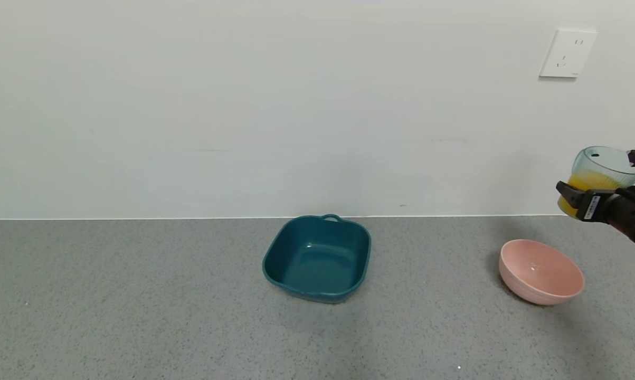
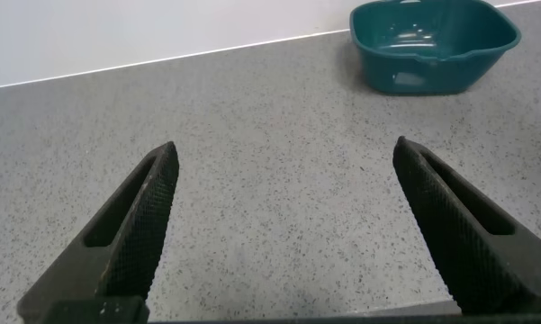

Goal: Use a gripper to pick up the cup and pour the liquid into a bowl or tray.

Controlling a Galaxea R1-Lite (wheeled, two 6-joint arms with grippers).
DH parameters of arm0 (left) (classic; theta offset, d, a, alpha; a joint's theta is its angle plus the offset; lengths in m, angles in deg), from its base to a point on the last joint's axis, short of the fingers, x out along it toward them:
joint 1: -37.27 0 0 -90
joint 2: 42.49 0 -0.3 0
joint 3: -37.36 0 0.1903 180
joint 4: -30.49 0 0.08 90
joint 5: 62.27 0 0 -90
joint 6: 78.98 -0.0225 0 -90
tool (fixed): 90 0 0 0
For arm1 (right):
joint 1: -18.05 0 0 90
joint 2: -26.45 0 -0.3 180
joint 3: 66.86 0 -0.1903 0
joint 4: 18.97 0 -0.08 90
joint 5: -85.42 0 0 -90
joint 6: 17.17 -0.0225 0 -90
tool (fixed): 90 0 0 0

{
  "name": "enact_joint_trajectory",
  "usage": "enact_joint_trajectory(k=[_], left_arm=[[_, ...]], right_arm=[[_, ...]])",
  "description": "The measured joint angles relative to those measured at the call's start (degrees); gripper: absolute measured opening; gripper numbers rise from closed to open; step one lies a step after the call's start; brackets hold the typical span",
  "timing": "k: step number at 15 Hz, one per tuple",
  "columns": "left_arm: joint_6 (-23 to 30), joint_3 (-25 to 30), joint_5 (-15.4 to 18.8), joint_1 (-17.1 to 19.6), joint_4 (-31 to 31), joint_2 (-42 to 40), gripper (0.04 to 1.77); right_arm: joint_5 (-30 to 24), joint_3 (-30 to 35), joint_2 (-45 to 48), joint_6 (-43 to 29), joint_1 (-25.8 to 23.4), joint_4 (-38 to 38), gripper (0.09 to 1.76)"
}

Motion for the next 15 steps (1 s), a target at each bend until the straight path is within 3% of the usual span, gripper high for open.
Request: enact_joint_trajectory(k=[5,15], left_arm=[[0.0,0.0,0.0,0.0,0.0,0.0,1.72],[0.0,0.0,0.0,0.0,0.0,0.0,1.72]], right_arm=[[-6.6,1.7,0.2,2.7,-7.9,-0.1,1.37],[-12.2,5.2,-0.8,12.0,-13.3,-0.5,1.37]])
